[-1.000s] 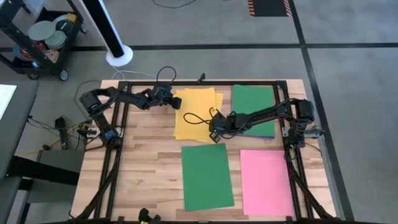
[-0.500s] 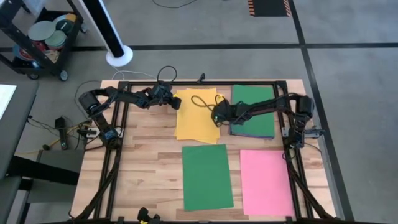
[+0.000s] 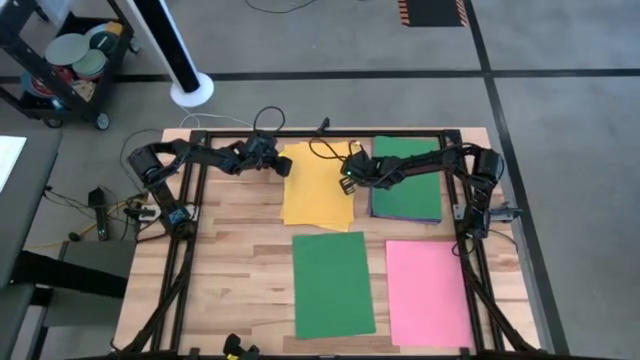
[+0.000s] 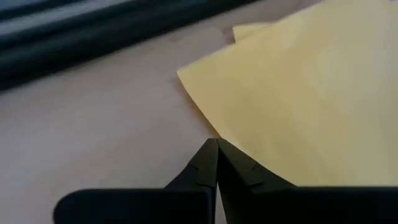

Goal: Organize paper
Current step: Stack the yellow paper on top of the yellow paper

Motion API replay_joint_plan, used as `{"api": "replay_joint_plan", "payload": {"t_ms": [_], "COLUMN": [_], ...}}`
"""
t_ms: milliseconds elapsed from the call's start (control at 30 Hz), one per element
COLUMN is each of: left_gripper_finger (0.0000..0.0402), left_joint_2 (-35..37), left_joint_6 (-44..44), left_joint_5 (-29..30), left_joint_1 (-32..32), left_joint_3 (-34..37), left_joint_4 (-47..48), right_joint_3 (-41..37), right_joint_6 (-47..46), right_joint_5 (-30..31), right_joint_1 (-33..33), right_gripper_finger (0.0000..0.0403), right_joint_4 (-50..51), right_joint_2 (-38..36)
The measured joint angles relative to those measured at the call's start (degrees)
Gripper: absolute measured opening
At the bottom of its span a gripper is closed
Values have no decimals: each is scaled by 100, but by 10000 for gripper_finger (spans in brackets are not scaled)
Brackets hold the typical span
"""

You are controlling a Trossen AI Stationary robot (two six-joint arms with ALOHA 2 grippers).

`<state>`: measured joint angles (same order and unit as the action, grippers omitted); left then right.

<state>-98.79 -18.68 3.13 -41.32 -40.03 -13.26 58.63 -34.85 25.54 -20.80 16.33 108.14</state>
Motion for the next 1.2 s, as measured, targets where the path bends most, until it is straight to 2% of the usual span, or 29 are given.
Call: {"api": "replay_joint_plan", "payload": {"t_ms": [667,800,1033,1200], "left_gripper_finger": [0,0,0,0], "left_joint_2": [-100,-100,-82,-91], "left_joint_6": [-113,-96,-100,-109], "left_joint_5": [-486,-447,-49,-41], "left_joint_1": [-2,-4,19,26], "left_joint_3": [-61,-72,-85,-72], "left_joint_4": [-344,-221,253,109], "right_joint_3": [2,0,9,3], "right_joint_6": [76,129,-29,-54], "right_joint_5": [-654,-456,-331,-332], "right_joint_1": [-267,-221,-254,-271], "right_gripper_finger": [0,0,0,0], "right_joint_4": [-443,-372,-244,-344], "right_joint_2": [76,2,72,79]}}
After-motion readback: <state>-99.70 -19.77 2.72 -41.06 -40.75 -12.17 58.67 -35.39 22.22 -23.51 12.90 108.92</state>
